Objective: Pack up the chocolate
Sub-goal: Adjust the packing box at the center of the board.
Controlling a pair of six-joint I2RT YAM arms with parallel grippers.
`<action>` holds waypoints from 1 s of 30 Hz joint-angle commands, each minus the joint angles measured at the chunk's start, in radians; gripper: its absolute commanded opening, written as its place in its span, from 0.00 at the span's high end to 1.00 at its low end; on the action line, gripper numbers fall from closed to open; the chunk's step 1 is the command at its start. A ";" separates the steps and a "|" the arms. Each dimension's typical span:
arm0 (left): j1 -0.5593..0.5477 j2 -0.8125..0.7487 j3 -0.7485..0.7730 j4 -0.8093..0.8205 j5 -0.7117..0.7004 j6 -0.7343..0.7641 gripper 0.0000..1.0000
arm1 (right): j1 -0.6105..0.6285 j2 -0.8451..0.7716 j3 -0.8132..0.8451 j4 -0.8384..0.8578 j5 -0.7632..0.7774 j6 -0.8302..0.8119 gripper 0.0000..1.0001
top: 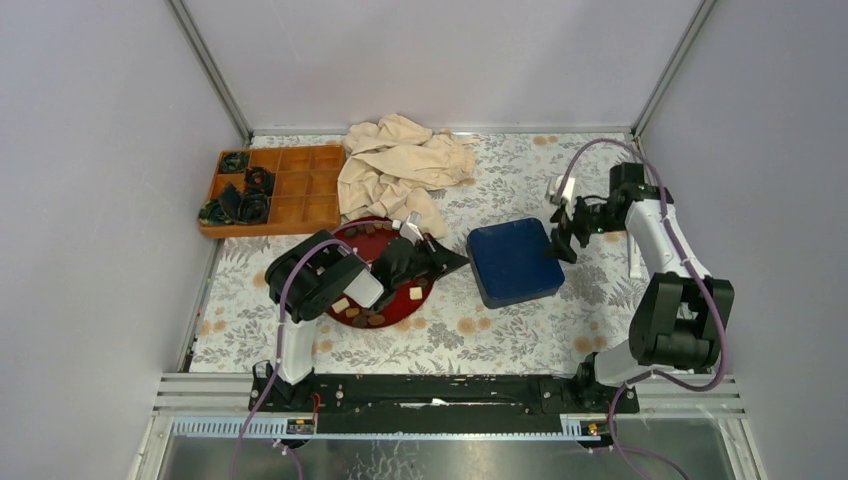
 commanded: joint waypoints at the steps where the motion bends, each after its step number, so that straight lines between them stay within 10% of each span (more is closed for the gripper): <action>1: 0.013 -0.004 0.017 0.060 0.011 0.042 0.94 | -0.020 0.101 0.115 0.133 -0.026 0.589 0.06; 7: 0.014 0.016 0.041 0.064 0.033 0.046 0.94 | -0.020 0.169 0.041 0.290 0.135 0.940 0.08; 30: 0.022 0.088 0.123 0.039 0.074 0.035 0.92 | -0.013 0.351 -0.004 0.326 0.132 1.036 0.42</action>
